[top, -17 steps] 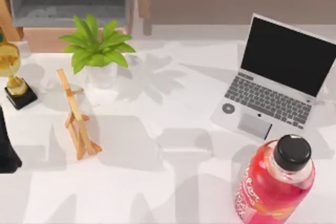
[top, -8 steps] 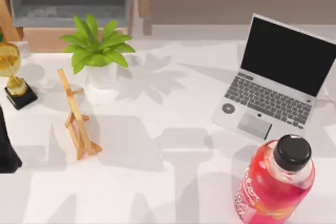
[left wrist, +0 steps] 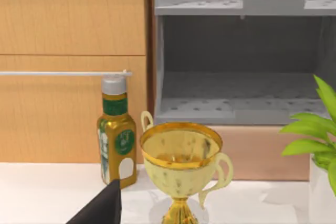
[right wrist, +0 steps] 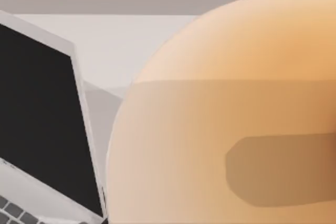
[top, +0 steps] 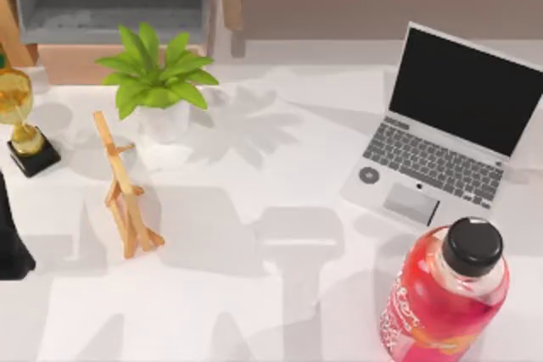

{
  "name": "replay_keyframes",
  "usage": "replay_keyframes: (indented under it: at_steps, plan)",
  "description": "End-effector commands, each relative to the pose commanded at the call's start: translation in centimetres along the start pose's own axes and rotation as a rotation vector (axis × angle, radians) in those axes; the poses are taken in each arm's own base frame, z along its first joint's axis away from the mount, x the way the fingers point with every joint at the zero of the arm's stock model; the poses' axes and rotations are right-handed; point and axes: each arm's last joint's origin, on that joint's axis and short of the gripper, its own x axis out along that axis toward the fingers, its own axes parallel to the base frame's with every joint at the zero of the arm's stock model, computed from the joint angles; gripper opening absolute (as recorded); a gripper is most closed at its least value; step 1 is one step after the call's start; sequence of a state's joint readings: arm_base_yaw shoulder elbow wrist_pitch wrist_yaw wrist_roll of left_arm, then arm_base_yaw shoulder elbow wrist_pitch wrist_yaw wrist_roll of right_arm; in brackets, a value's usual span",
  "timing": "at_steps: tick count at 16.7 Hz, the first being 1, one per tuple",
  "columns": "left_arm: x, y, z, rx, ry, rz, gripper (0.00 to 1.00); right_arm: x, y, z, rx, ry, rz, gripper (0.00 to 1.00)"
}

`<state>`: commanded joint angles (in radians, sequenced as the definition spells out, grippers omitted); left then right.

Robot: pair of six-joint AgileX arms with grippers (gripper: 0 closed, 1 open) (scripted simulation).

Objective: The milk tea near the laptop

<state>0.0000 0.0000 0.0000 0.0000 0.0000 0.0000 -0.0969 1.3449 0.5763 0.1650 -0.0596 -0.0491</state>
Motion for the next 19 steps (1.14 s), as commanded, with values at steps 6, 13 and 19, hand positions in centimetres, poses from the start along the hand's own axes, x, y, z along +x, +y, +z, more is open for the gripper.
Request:
replay_keyframes:
  at_steps: [6,13,19]
  plan:
    - [0.0,0.0,0.0,0.0,0.0,0.0,1.0,0.0,0.0,0.0,0.0,0.0,0.0,0.45]
    - [0.0,0.0,0.0,0.0,0.0,0.0,1.0,0.0,0.0,0.0,0.0,0.0,0.0,0.98]
    - [0.0,0.0,0.0,0.0,0.0,0.0,1.0,0.0,0.0,0.0,0.0,0.0,0.0,1.0]
